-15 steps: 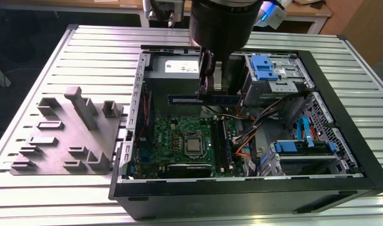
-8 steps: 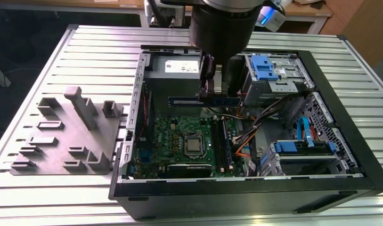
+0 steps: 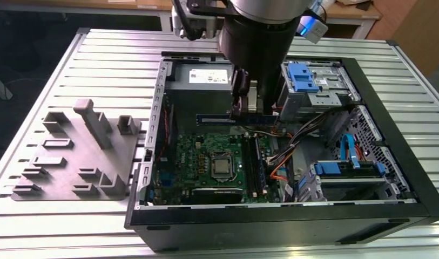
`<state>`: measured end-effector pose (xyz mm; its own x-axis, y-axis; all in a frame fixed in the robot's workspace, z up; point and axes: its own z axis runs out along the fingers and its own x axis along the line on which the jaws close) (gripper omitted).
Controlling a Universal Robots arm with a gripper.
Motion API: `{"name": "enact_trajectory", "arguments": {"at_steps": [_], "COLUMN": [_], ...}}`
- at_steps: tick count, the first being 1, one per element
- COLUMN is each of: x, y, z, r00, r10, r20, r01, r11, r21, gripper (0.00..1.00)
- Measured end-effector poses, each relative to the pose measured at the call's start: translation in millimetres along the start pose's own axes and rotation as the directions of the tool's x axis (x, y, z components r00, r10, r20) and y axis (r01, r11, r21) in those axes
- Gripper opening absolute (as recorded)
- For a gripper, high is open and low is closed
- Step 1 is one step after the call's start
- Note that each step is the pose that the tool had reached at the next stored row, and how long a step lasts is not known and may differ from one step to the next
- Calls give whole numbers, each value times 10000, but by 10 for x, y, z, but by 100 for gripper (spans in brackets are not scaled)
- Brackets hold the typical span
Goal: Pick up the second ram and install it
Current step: 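Pick up the second ram and move it above second insertion slot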
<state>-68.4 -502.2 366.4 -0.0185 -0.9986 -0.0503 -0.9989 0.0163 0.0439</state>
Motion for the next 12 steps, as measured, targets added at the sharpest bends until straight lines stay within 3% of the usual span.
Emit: {"name": "enact_trajectory", "arguments": {"at_steps": [12], "x": [5], "y": [-47], "z": [157], "r00": [10000], "r10": [-4], "r20": [83], "r01": [4], "r11": [10000], "r21": [-1], "gripper": [8]}}
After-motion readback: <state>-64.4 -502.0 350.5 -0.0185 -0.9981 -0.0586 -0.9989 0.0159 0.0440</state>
